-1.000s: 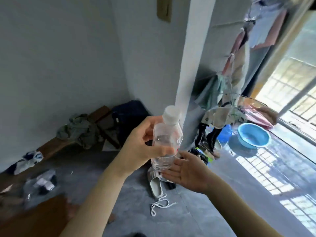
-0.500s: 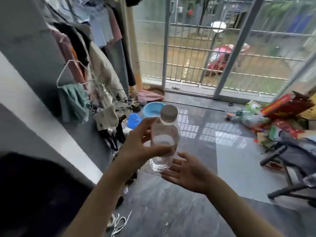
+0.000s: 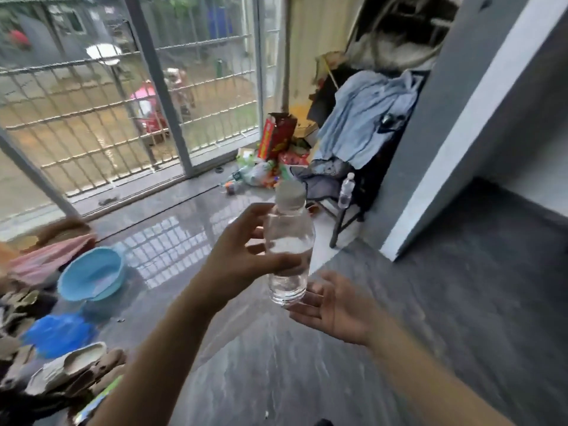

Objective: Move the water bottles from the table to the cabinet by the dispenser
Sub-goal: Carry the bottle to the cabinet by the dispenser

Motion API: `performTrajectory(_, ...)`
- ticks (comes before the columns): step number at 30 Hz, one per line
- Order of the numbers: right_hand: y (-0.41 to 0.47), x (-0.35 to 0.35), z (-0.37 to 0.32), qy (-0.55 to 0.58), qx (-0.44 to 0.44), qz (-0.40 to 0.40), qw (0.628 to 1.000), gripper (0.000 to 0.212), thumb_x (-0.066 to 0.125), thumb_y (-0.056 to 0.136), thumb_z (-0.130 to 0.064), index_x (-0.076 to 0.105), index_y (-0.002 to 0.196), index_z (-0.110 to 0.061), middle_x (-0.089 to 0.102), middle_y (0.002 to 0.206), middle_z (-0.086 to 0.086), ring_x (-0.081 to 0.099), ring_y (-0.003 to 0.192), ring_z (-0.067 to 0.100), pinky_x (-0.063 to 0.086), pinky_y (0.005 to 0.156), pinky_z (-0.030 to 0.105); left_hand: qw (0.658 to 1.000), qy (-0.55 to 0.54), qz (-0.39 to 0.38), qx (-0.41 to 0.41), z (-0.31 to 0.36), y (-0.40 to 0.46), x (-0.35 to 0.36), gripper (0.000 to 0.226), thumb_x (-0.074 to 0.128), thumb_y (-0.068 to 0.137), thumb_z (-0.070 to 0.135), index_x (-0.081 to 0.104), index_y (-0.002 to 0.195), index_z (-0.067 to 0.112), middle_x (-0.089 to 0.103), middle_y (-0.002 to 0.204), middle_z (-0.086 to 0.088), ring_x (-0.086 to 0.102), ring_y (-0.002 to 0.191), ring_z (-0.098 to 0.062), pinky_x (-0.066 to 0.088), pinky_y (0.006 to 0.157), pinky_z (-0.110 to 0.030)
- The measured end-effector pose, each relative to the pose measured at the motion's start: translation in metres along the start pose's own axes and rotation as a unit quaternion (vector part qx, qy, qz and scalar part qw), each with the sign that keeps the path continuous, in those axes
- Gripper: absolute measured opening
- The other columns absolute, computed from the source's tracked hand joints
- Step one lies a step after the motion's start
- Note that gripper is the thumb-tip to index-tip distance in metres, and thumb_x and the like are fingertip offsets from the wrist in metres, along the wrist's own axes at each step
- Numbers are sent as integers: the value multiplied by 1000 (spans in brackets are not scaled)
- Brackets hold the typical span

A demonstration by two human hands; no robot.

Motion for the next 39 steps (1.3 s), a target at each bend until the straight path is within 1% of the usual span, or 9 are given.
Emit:
performTrajectory(4,-35,-61,-27,48,-63,50,996,45,43,98,-32,63,113,5,71,103,22,72,90,36,60,82,44,995,-29,-95,29,23,35,80,70,91,55,29,61,119,32,73,114,6,70,103,-9,57,81,-20)
performTrajectory(9,-91,-136,-47,122,-137,94,979,46,39,99,-33,58,124,0,74,93,21,74,79,32,62,77,42,976,-55,-204,52,55,57,187,72,87,52,35,63,119,26,73,113,-1,69,106,-19,59,84,-26)
performTrajectory(14,-152,-200,-63,158,-194,117,961,45,39,98,-35,62,118,-1,73,97,20,73,83,30,59,82,40,957,-60,-273,74,89,66,286,69,88,51,36,63,115,31,73,109,1,71,103,-19,58,89,-31)
performTrajectory(17,-187,-237,-74,177,-222,138,949,48,38,100,-35,60,124,1,72,102,22,73,84,31,58,84,42,947,-51,-307,83,104,69,336,67,90,54,33,64,115,27,74,107,-1,71,103,-22,57,89,-33)
performTrajectory(22,-227,-283,-82,217,-251,157,930,53,33,102,-37,55,131,2,72,99,22,74,79,30,55,89,43,925,-12,-360,119,129,70,407,56,95,65,19,63,111,24,74,101,7,72,95,-9,54,83,-24)
performTrajectory(26,-250,-315,-84,258,-273,167,912,56,33,103,-38,53,134,4,72,96,23,74,76,31,57,84,42,910,-19,-395,124,142,72,461,60,95,56,33,65,107,33,74,96,13,72,91,-6,54,78,-21)
performTrajectory(30,-266,-345,-91,304,-292,168,891,57,34,103,-38,51,137,5,71,99,26,74,77,33,59,82,44,891,-20,-436,126,146,78,511,59,94,64,21,66,116,30,75,101,8,71,95,-7,51,81,-21)
performTrajectory(34,-272,-375,-108,330,-305,163,878,60,37,102,-38,48,140,7,67,112,28,72,88,36,55,89,47,882,-43,-453,120,146,99,552,66,89,54,40,67,116,31,75,104,6,72,99,-12,55,86,-28)
performTrajectory(39,-268,-418,-161,342,-319,171,867,61,37,102,-39,46,142,6,56,137,29,68,98,36,55,90,46,869,-53,-475,127,153,146,601,65,88,55,39,66,115,31,74,105,6,71,101,-13,56,93,-34)
Point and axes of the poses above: each hand's wrist, its own y-axis towards the middle knuckle, its own x-axis out of the palm, z = x × y, the point moved 8 cm from there along y, towards the middle knuckle
